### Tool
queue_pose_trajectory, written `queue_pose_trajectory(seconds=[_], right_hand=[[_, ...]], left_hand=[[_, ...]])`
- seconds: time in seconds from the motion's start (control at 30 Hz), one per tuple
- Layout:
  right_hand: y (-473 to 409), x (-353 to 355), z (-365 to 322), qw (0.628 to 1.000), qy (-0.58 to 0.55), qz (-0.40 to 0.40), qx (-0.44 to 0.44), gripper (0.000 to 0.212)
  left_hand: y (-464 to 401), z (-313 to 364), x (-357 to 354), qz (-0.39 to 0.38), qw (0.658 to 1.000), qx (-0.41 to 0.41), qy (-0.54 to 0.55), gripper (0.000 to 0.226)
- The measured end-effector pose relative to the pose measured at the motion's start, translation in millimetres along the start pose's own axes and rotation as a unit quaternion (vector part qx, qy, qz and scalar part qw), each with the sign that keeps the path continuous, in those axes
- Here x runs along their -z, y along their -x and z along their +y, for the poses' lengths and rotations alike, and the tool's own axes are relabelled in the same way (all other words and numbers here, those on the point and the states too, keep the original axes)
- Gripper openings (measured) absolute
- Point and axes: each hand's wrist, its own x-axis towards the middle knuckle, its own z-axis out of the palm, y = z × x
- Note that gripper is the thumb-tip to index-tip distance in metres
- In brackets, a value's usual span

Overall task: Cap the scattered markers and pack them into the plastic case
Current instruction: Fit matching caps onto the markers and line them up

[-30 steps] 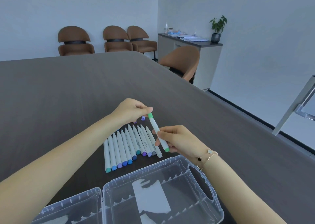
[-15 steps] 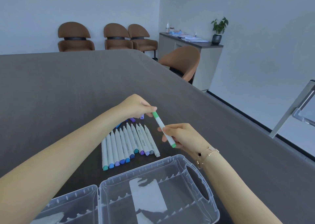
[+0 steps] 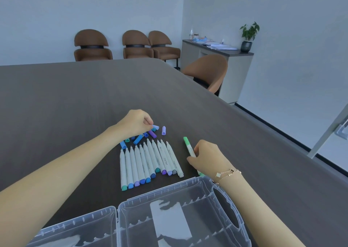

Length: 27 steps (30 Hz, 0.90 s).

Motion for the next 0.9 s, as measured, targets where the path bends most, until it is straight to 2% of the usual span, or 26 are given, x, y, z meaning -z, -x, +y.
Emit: queue_pose_trajectory(seconds=[0.1,0.27,0.47,0.57,0.67,0.8,0.9], right_hand=[[-0.2,-3.7,-5.7,0.998,0.011,0.048,0.03,0.031],[-4.0,-13.5,-17.2,0.999,0.0,-0.029,0.034,0.023],[-5.6,-16.8,-21.5,0.996,0.069,-0.036,0.038,0.019],[-5.6,-14.4,-23.3,0.995,0.086,-0.034,0.03,0.022],[-8.6,-9.5,-22.7,0.997,0.049,-0.055,0.012,0.027],[-8.6,-0.2,-19.3,0.996,-0.015,-0.083,0.0,0.032],[-7.9,8.0,-16.6,0.995,-0.034,-0.091,0.007,0.033]], left_hand=[[-3.2,0.1,1.4,0.0,1.0,0.008,-0.014,0.022],[-5.7,-5.1,6.9,-0.033,0.997,0.028,-0.061,0.027],[-15.1,-13.3,23.6,-0.031,0.996,0.048,-0.068,0.024],[-15.3,-12.3,24.3,-0.08,0.988,0.077,-0.11,0.032],[-13.4,-9.5,15.7,-0.14,0.975,0.092,-0.146,0.038],[-11.1,-4.5,3.1,-0.114,0.976,0.096,-0.157,0.033],[-11.7,-2.1,2.5,-0.115,0.977,0.106,-0.145,0.038]])
